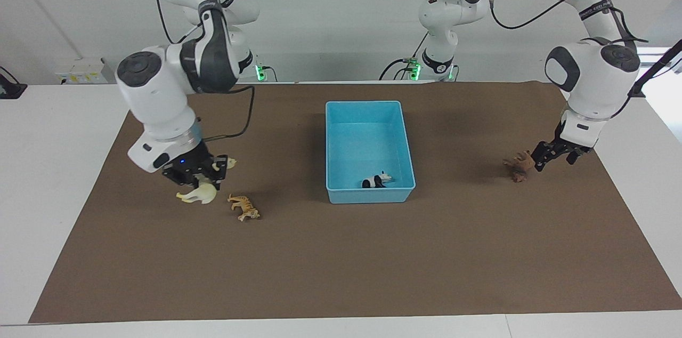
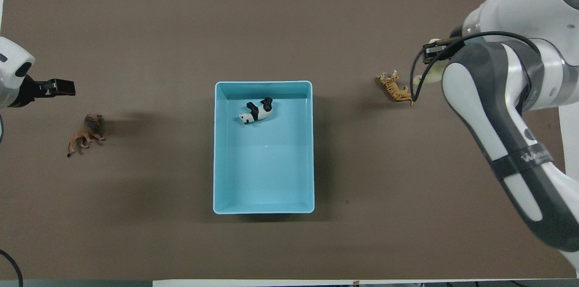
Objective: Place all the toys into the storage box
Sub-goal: 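Carry the cream camel into the box and open the right gripper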
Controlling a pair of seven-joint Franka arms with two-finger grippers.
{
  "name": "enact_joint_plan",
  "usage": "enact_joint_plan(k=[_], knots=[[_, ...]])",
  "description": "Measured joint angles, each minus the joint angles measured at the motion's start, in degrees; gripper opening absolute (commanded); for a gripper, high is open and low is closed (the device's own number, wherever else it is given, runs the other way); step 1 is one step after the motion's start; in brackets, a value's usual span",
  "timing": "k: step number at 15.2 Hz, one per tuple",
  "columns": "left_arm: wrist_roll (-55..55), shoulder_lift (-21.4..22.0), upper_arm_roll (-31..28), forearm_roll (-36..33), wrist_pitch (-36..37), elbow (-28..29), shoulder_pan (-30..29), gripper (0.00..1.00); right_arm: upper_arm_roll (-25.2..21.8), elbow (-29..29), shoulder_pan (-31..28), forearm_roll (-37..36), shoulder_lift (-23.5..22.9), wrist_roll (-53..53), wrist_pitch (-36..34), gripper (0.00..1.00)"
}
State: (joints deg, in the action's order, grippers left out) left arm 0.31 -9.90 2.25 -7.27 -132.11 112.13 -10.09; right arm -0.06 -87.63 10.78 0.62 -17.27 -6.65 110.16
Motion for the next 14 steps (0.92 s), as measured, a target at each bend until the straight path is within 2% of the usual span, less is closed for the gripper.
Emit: enact_joint_plan(k=[3,5,10,11,12,14], knots=[[0.05,-2.55,0.0,-0.69,-5.55,2.86,-0.82,1.0,0.2,2.35,13.63,-1.05,-0.47,-17.11,0.94,0.0],[0.15,-3.14,0.01,-0.7,-8.31,5.71,-1.29,1.0,0.23,2.37,20.93,-1.25,-1.14,-22.37,2.83,0.0],[0.16,-3.85,0.32,-0.71,-10.08,9.12,-1.43,1.0,0.09,0.79,31.28,-3.37,-5.19,-28.95,9.93,0.0],[0.16,-4.02,0.46,-0.71,-10.09,9.18,-1.42,0.99,0.08,-0.34,32.29,-4.49,-6.66,-29.6,12.64,0.9],[0.18,-4.11,0.56,-0.73,-10.09,9.24,-1.42,0.98,0.05,-1.61,32.67,-4.9,-7.91,-29.97,15.18,1.0],[0.25,-4.28,0.7,-0.74,-10.11,9.57,-1.42,0.95,-0.24,-2.97,32.52,-4.98,-9.21,-30.89,17.05,1.0]])
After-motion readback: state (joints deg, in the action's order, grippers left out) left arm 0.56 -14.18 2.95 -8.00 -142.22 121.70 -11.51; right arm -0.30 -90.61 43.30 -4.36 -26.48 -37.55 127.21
